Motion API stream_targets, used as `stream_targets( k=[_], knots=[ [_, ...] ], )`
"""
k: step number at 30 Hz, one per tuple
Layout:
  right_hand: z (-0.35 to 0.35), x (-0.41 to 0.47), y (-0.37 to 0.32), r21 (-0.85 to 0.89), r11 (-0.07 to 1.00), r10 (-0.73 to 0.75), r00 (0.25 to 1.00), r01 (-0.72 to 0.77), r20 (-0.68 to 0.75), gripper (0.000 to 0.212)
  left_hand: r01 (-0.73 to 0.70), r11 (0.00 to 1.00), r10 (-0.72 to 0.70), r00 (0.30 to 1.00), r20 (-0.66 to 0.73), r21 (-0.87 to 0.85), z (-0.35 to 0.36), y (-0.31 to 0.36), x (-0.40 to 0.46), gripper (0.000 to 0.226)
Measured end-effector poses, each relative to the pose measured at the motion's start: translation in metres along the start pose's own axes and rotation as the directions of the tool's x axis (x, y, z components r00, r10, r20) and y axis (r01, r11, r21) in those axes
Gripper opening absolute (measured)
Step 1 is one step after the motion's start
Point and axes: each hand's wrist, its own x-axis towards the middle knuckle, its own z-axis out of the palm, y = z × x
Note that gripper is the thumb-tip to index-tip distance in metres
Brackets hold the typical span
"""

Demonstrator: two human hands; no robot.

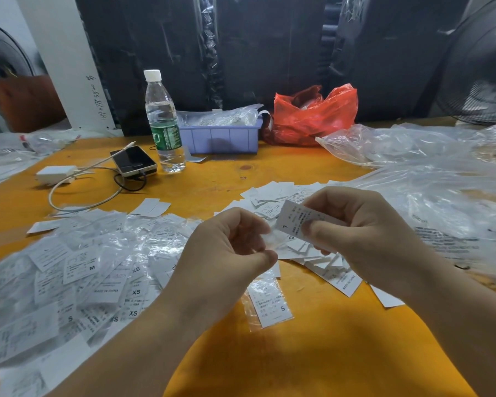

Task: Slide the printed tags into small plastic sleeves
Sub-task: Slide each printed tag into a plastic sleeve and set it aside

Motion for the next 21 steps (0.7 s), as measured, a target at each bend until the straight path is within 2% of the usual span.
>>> stream_targets(
  k=[4, 7, 12, 21],
  knots=[
    [-0.0006, 0.0, 0.0025, -0.011, 0.999, 0.052, 0.995, -0.052, 0.086, 0.021, -0.006, 1.0, 0.006, 1.0, -0.017, 0.01, -0.0005, 0.0002, 0.0, 0.026],
    [0.0001, 0.0001, 0.0029, -0.014, 0.998, 0.065, 0.989, -0.064, 0.132, 0.011, -0.006, 1.0, 0.006, 1.0, -0.024, 0.002, -0.0004, 0.0007, 0.0, 0.025],
    [0.0, -0.0008, 0.0015, -0.022, 0.999, 0.043, 0.984, -0.04, 0.173, 0.017, -0.007, 1.0, 0.007, 1.0, -0.006, 0.001, -0.0002, 0.0009, -0.0004, 0.026],
    [0.0016, -0.0004, 0.0009, -0.048, 0.998, 0.057, 0.988, -0.05, 0.145, 0.017, -0.028, 1.0, 0.029, 0.997, 0.071, -0.014, 0.0018, 0.0009, -0.0012, 0.029]
  ],
)
